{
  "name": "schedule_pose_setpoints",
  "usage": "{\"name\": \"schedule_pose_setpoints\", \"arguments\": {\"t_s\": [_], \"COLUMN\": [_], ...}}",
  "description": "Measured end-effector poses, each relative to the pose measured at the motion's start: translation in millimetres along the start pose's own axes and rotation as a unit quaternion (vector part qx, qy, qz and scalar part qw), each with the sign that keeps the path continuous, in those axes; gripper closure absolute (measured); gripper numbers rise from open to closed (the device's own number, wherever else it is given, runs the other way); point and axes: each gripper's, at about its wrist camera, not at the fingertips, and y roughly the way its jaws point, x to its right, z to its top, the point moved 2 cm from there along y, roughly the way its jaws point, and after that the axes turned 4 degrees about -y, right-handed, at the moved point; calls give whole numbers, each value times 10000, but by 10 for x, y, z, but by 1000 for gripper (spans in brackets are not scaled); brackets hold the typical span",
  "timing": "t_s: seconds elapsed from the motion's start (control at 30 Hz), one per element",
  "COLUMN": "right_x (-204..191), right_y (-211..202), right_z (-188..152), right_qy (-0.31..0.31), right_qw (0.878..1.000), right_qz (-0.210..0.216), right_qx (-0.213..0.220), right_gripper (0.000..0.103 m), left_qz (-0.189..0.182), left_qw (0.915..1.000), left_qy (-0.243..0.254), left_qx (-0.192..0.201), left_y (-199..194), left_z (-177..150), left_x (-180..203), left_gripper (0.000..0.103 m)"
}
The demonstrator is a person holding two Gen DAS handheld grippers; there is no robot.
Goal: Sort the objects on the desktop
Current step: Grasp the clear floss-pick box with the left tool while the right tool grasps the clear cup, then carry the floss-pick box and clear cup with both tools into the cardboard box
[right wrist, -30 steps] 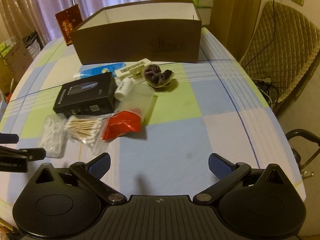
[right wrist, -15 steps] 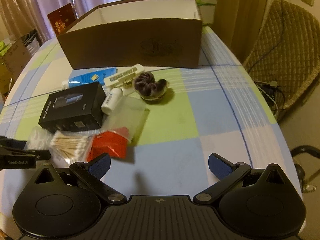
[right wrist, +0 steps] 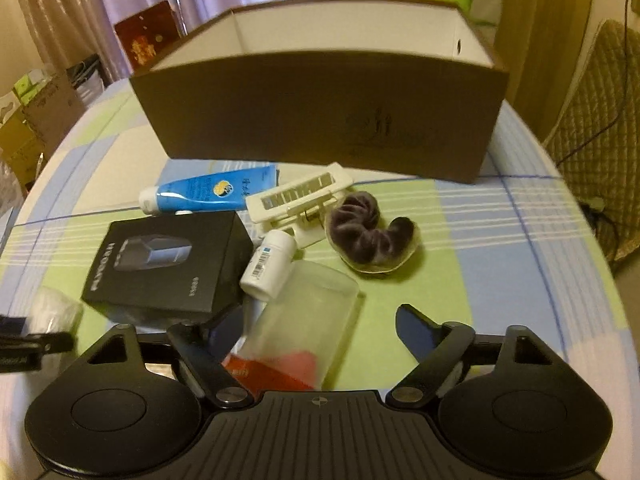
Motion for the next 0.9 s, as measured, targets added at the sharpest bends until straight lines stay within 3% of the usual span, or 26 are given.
{"name": "schedule_pose_setpoints", "arguments": {"t_s": [0.07, 0.2, 0.57, 0.9], "right_x": [28, 86, 565, 652], "right_y": [95, 187, -53, -214], "right_z": [19, 9, -213, -364], "right_qy": [35, -41, -17, -59], "right_qw": [9999, 9996, 9985, 9978], "right_qz": [71, 17, -174, -183], "right_qx": [-92, -297, -525, -632], "right_gripper": [34, 63, 65, 65], "left_qz": [16, 16, -79, -139], "left_qw": [10000, 10000, 9998, 9993], "left_qy": [-4, 9, 174, 342], "left_qx": [14, 4, 16, 77], "left_y": [3, 5, 42, 47], "left_z": [9, 19, 72, 86], "left_x": [3, 16, 118, 309], "left_gripper": [48, 49, 49, 51]}}
